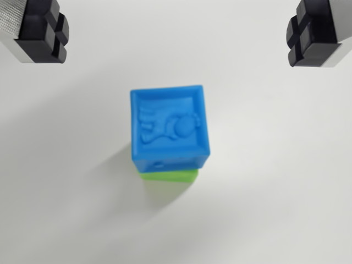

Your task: Stack cube

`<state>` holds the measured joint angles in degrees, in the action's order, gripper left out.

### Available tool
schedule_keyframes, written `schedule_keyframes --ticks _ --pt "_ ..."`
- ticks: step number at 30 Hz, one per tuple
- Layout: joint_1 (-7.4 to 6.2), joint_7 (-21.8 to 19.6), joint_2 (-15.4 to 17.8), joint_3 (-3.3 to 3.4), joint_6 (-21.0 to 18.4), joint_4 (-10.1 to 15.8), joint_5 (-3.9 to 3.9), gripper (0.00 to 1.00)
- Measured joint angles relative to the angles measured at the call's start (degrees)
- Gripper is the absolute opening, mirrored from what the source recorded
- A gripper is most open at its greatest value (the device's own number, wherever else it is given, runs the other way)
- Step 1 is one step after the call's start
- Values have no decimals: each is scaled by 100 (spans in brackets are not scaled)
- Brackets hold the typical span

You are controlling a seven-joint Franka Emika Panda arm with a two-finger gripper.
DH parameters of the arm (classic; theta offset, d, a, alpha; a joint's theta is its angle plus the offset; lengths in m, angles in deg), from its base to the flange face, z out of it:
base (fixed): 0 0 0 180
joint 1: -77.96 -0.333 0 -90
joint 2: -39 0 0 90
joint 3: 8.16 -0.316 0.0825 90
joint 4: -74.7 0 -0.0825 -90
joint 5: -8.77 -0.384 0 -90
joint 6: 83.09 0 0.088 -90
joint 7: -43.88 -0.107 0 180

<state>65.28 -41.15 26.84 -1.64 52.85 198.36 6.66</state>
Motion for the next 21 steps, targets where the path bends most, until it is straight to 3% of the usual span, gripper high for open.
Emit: schedule_keyframes --ticks 21 --pt "0 -86 709 2 -1178 -474 121 100"
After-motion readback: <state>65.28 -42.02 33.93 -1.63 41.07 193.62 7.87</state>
